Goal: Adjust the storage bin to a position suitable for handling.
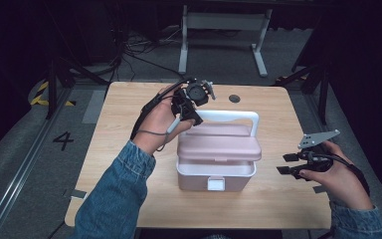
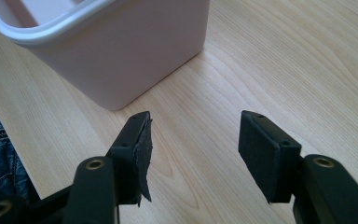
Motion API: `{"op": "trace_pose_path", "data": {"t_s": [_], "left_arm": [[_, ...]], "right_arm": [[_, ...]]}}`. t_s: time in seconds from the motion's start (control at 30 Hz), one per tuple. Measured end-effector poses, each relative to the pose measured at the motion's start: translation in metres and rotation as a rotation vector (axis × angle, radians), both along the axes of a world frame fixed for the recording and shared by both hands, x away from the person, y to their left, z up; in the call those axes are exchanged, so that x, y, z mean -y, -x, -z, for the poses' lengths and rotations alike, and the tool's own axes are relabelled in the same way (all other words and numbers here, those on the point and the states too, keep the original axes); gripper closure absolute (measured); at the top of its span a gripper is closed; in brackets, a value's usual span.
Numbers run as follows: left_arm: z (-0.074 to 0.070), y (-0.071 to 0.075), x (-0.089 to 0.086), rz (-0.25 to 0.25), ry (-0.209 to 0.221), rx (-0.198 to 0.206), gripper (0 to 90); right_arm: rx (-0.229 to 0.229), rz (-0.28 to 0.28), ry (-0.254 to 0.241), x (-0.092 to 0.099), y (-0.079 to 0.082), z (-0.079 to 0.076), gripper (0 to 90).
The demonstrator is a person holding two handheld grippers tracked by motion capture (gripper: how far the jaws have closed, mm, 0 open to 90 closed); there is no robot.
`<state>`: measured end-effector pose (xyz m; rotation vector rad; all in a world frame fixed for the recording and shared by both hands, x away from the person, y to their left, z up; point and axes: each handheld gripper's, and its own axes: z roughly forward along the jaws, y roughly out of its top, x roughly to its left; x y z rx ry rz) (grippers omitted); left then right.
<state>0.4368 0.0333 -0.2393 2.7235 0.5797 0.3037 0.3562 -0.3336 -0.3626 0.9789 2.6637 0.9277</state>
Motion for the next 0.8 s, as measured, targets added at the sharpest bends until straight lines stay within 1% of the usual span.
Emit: {"op": "trace_pose_path", "data": {"t_s": [0.03,0.07,0.1,0.13,0.17,0.2,0.23,0.33,0.37,0.4,0.43,0.5,0.67,0.7,0.8], "left_arm": [[0.0,-0.001,-0.001,-0.016,0.018,-0.005,66.8],[0.0,-0.001,-0.001,-0.016,0.018,-0.005,66.7],[0.0,-0.004,-0.003,-0.021,0.034,-0.01,66.6],[0.0,-0.004,-0.003,-0.021,0.034,-0.01,66.6],[-0.001,-0.006,-0.005,-0.028,0.048,-0.019,66.6],[-0.001,-0.006,-0.005,-0.028,0.048,-0.019,66.6],[-0.001,-0.007,-0.006,-0.033,0.055,-0.021,66.5],[-0.002,-0.01,-0.007,-0.034,0.067,-0.02,66.2],[-0.002,-0.011,-0.007,-0.038,0.069,-0.023,66.2],[-0.002,-0.011,-0.007,-0.04,0.07,-0.024,66.1],[-0.003,-0.011,-0.007,-0.041,0.07,-0.025,66.0],[-0.003,-0.011,-0.006,-0.037,0.065,-0.022,65.9],[-0.003,-0.012,-0.008,-0.042,0.069,-0.029,65.9],[-0.003,-0.012,-0.008,-0.043,0.069,-0.025,65.9],[-0.003,-0.012,-0.008,-0.041,0.073,-0.026,65.8]], "right_arm": [[0.006,0.006,0.001,0.0,0.0,0.0,45.9],[0.006,0.006,0.001,0.0,0.0,0.0,45.9],[0.021,0.014,-0.007,0.0,0.0,-0.003,46.6],[0.021,0.014,-0.007,0.0,0.0,-0.003,46.6],[0.036,0.015,-0.017,0.0,0.001,-0.005,47.8],[0.036,0.015,-0.017,0.0,0.001,-0.005,47.8],[0.05,0.016,-0.03,-0.001,0.002,-0.007,48.9],[0.044,0.031,-0.045,-0.003,0.003,-0.009,49.7],[0.047,0.05,-0.05,-0.004,0.003,-0.01,50.0],[0.053,0.083,-0.059,-0.005,0.004,-0.011,52.0],[0.059,0.087,-0.066,-0.006,0.004,-0.012,53.6],[0.066,0.086,-0.086,-0.009,0.005,-0.013,55.7],[0.082,0.052,-0.126,-0.019,0.009,-0.018,64.9],[0.083,0.048,-0.135,-0.021,0.009,-0.019,66.5],[0.101,0.032,-0.191,-0.028,0.012,-0.022,71.2]]}}
